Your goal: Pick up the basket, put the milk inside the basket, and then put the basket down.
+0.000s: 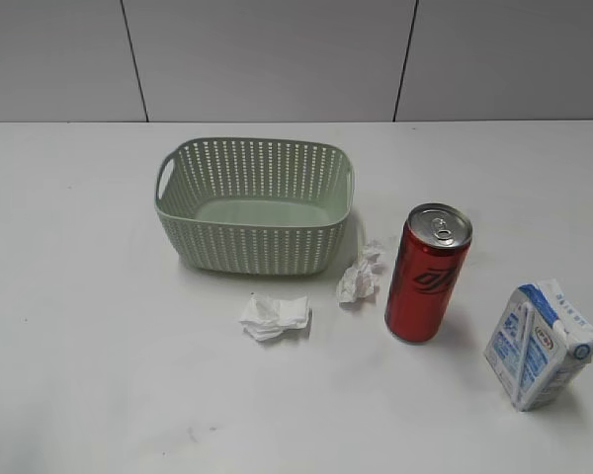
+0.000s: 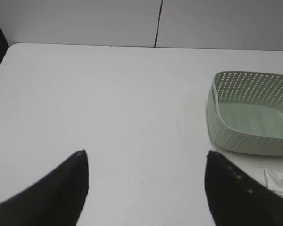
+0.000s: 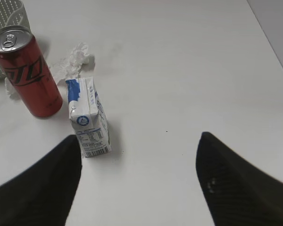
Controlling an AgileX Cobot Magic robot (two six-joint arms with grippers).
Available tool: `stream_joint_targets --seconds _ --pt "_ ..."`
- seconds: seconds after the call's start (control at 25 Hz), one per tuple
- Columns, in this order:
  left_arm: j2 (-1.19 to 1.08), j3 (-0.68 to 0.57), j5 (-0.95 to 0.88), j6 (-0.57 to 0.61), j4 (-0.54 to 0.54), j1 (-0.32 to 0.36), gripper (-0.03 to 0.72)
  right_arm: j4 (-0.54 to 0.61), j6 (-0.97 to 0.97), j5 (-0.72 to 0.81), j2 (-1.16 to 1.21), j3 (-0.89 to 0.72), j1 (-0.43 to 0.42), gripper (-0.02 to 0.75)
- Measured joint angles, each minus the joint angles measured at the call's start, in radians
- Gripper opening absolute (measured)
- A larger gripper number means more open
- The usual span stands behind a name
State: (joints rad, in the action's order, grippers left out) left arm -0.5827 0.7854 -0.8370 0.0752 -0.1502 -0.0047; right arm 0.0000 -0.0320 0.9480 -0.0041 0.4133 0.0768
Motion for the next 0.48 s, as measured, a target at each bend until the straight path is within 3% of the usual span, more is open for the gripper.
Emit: stream_joint_targets --seconds 0.48 --pt "-0.534 0.34 0.009 0.051 -0.059 -0.01 0.57 0.0 0.0 0.0 0.0 0.0 0.0 0.59"
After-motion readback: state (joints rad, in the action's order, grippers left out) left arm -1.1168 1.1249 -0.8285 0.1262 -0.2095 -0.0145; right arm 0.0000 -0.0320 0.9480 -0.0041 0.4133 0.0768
